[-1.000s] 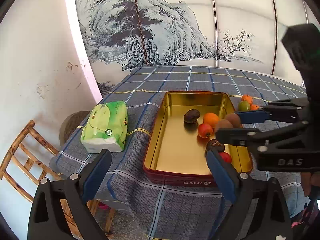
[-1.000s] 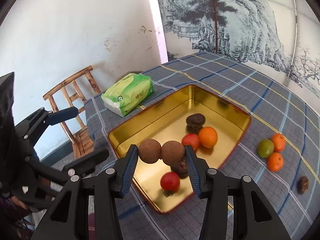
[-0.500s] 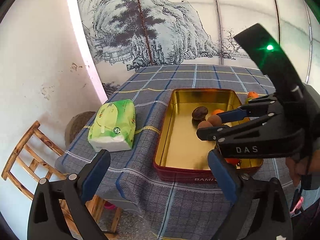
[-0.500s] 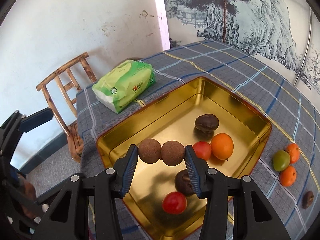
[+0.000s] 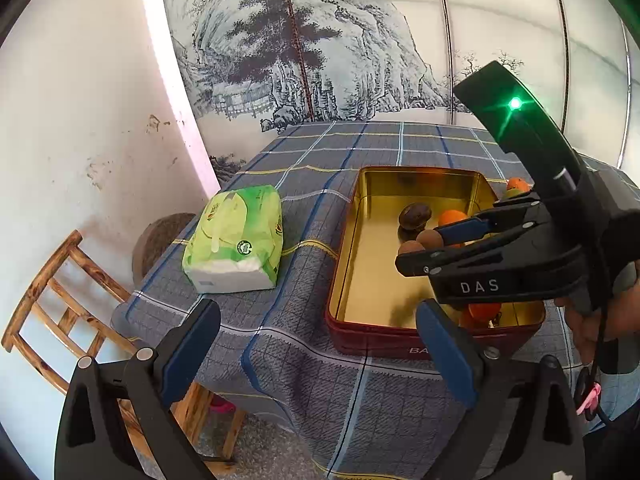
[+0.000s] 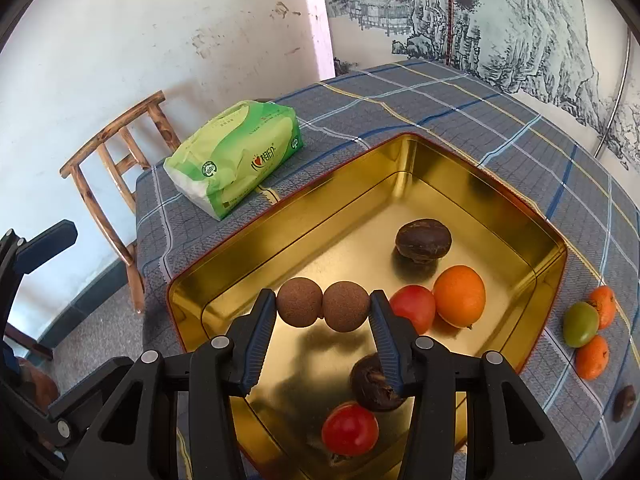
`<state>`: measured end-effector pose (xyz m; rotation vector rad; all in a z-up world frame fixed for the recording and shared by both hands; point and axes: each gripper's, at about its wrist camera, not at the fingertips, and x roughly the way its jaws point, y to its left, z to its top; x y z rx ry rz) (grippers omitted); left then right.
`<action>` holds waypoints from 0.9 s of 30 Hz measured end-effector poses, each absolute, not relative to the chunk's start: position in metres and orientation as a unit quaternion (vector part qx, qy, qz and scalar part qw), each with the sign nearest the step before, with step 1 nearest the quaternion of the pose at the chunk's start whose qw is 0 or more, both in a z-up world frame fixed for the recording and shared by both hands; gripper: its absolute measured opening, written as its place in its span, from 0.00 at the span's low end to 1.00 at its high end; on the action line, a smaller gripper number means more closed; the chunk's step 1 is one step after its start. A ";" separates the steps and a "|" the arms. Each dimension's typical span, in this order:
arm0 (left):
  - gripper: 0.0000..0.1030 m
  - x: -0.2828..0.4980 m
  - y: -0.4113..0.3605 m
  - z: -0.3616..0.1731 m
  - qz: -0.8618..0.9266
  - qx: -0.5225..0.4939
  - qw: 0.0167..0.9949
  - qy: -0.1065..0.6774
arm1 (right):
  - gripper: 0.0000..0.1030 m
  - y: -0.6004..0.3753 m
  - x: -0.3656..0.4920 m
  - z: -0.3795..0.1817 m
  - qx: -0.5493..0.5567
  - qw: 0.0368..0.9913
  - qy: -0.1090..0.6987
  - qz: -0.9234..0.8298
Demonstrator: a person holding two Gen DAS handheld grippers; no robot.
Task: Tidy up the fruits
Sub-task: 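Carry the two brown kiwis into the gold tray and open the right gripper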
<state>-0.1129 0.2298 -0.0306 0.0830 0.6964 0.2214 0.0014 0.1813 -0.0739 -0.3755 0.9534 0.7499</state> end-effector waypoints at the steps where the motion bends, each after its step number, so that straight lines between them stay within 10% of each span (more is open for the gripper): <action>1: 0.94 -0.113 0.230 -0.031 0.109 0.040 0.933 0.341 | 0.47 0.182 0.002 -0.074 -0.176 0.805 0.446 0.350; 27: 0.94 -0.113 0.241 -0.040 0.115 0.029 0.929 0.352 | 0.48 0.192 0.009 -0.078 -0.159 0.807 0.455 0.340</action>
